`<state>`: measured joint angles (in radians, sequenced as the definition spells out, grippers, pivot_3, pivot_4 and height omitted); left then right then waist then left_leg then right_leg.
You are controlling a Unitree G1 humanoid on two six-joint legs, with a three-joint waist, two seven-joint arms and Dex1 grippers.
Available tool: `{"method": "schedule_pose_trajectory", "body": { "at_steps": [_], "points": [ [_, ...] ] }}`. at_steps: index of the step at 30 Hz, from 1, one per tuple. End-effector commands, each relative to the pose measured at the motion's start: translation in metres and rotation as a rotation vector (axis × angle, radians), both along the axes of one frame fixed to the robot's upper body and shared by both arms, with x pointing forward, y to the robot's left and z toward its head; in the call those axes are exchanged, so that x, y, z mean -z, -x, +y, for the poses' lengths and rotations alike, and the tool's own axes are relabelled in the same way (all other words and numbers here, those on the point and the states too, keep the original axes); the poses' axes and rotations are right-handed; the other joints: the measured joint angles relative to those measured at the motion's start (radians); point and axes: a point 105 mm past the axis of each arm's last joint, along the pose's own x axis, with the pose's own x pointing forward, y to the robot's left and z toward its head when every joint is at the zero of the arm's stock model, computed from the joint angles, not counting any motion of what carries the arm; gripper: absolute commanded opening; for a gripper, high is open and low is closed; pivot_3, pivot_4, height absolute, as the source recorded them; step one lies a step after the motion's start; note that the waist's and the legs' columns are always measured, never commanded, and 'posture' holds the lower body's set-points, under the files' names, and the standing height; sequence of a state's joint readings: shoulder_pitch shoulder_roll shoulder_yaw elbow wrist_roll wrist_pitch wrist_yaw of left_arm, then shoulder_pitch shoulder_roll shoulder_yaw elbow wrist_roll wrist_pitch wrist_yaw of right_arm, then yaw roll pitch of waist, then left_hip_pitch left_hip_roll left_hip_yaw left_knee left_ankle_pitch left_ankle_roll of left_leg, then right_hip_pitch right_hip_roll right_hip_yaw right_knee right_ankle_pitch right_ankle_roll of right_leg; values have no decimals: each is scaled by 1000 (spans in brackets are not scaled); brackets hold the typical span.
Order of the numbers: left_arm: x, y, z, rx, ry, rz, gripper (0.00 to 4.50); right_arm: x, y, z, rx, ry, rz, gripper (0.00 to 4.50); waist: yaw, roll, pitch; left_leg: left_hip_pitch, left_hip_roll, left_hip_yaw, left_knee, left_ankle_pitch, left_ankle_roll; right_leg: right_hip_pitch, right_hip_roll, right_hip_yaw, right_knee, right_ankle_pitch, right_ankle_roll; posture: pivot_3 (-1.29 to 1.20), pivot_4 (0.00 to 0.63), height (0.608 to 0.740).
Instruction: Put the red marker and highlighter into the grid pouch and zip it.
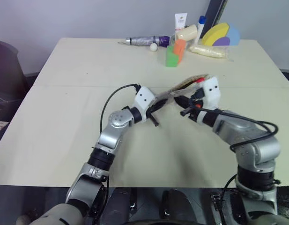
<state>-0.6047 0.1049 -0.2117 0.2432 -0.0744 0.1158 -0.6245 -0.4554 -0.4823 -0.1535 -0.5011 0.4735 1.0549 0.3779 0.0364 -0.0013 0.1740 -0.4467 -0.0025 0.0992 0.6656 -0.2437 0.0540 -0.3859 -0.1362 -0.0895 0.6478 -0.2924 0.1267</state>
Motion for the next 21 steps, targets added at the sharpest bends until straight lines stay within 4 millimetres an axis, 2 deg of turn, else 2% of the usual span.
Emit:
{"method": "schedule_pose_trajectory", "body": {
  "at_steps": [1, 6, 8, 10, 13, 16, 18, 19, 20, 21],
  "points": [
    [-9, -5, 13, -25, -38, -94, 0, -39, -2, -50, 143, 133, -137, 35, 1, 0, 0, 0, 0, 0, 0, 0, 0, 0, 0, 0, 0, 0, 0, 0, 150, 740],
    [0, -2, 25, -11, -88, -112, 0, -60, -7, -104, 331, 258, -179, 35, -1, 0, 0, -1, 0, 1, 0, 0, 0, -1, 0, 0, 0, 0, 0, 0, 150, 740],
    [2, 2, 29, 0, -90, -112, 0, -56, -7, -113, 343, 304, -151, 35, -2, 0, 0, 0, 0, 1, 0, 0, 0, -1, 0, 1, 0, 0, 0, 0, 150, 740],
    [4, 5, 31, 12, -87, -103, 0, -47, -5, -112, 302, 308, -103, 35, -4, 0, 0, 0, 1, 2, 0, 0, 0, -1, 0, 1, 0, 0, 0, 0, 150, 740],
    [4, 8, 38, 8, -62, -74, 1057, -35, 3, -96, 185, 311, -63, 924, -4, 0, 0, 0, 1, 2, 0, 0, -1, -1, 0, 1, 0, 0, 0, 0, 150, 740],
    [4, 12, 46, 14, -61, -59, 2534, -28, 8, -91, 135, 324, -43, 2450, -7, 0, 0, 0, 1, 2, 0, 0, 0, -1, 0, 1, 0, 0, 0, 0, 150, 740],
    [7, 21, 65, 16, -59, -10, 3525, -14, 23, -87, 43, 323, 0, 3496, -5, 0, 0, 0, 1, 2, 0, 0, 0, -1, 0, 1, 0, 0, 0, 0, 150, 740],
    [8, 25, 71, 18, -59, 13, 4107, -9, 28, -87, 16, 316, 15, 3560, -6, 0, 0, 0, 1, 1, -1, 0, 0, -1, 0, 1, -1, 0, 0, 0, 150, 740],
    [11, 31, 78, 26, -63, 41, 4460, -3, 33, -89, -1, 314, 43, 3560, -8, 0, 0, 0, 2, 1, -1, 0, 0, 0, 0, 1, -2, 0, 0, 0, 150, 740],
    [14, 37, 89, 21, -68, 78, 4460, 6, 39, -95, -11, 327, 71, 3560, -9, 0, 0, 0, 2, 1, -1, 0, -1, 1, 0, 1, -2, 0, 0, 0, 150, 740]
  ]
}}
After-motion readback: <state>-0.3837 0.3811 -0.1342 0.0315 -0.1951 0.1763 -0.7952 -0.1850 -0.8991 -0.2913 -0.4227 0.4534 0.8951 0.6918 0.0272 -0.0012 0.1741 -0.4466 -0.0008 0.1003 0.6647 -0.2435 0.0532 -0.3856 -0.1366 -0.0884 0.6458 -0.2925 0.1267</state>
